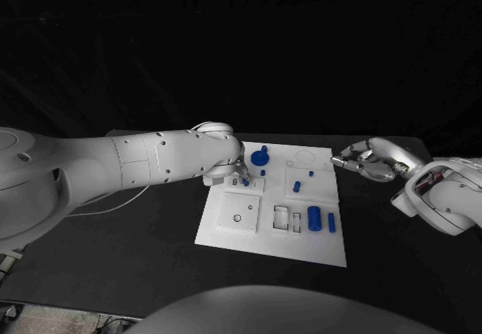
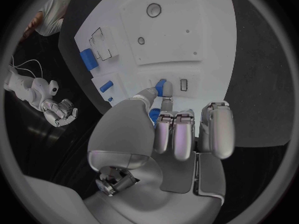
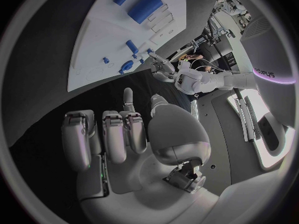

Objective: Assemble the parts on the task board

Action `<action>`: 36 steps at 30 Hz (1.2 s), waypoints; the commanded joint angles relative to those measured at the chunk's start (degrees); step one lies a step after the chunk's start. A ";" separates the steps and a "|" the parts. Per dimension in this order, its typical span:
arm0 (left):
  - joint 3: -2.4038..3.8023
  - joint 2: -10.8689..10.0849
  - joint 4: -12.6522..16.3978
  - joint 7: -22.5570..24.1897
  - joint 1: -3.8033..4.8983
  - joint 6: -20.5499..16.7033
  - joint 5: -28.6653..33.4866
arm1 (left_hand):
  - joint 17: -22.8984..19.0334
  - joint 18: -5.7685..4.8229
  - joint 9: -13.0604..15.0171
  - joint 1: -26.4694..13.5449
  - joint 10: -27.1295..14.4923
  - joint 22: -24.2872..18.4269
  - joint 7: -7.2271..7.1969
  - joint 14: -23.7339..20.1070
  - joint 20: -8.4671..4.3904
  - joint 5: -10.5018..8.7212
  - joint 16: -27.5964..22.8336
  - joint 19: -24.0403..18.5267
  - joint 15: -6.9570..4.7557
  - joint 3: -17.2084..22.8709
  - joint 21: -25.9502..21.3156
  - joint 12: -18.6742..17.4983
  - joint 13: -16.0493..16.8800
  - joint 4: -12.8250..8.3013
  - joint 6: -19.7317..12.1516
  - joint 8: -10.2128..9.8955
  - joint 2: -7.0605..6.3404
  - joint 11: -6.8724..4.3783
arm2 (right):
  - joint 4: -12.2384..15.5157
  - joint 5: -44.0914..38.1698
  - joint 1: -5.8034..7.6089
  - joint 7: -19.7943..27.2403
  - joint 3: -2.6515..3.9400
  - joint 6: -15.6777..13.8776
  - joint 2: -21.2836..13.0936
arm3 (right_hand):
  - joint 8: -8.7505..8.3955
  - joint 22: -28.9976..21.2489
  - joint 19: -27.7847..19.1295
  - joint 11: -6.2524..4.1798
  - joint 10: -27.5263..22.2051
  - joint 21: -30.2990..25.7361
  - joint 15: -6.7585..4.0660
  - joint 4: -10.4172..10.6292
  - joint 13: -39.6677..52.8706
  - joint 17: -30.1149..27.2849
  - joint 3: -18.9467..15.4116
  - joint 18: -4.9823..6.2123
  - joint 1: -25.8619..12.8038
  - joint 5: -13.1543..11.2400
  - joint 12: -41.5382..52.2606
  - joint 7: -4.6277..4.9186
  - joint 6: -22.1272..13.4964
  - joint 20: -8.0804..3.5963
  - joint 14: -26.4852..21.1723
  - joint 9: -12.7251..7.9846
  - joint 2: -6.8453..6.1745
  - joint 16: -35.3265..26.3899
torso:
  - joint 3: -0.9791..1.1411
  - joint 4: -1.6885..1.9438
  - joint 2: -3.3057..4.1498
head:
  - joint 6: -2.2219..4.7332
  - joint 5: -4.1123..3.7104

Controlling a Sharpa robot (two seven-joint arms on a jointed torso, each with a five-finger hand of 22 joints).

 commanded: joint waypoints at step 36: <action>-0.22 1.18 -2.17 -3.07 -1.14 2.44 -1.21 | 15.07 0.51 0.57 0.84 6.05 12.56 -0.27 6.05 -0.42 -0.63 0.14 3.25 -0.51 4.19 -0.58 0.14 15.07 -3.72 -0.11 0.33 -0.64 -0.31 | -0.21 -0.18 -0.78 0.14 0.01 0.15 0.02 | -0.44 13.76 3.26 0.37 6.12 -0.19 0.38 -0.04 15.09 15.09 -0.38 0.20 1.42 0.08 0.22 0.04 -0.33 0.41 5.88 0.08 0.17 0.20 | 0.01 -0.01 0.02 | -0.01 -0.04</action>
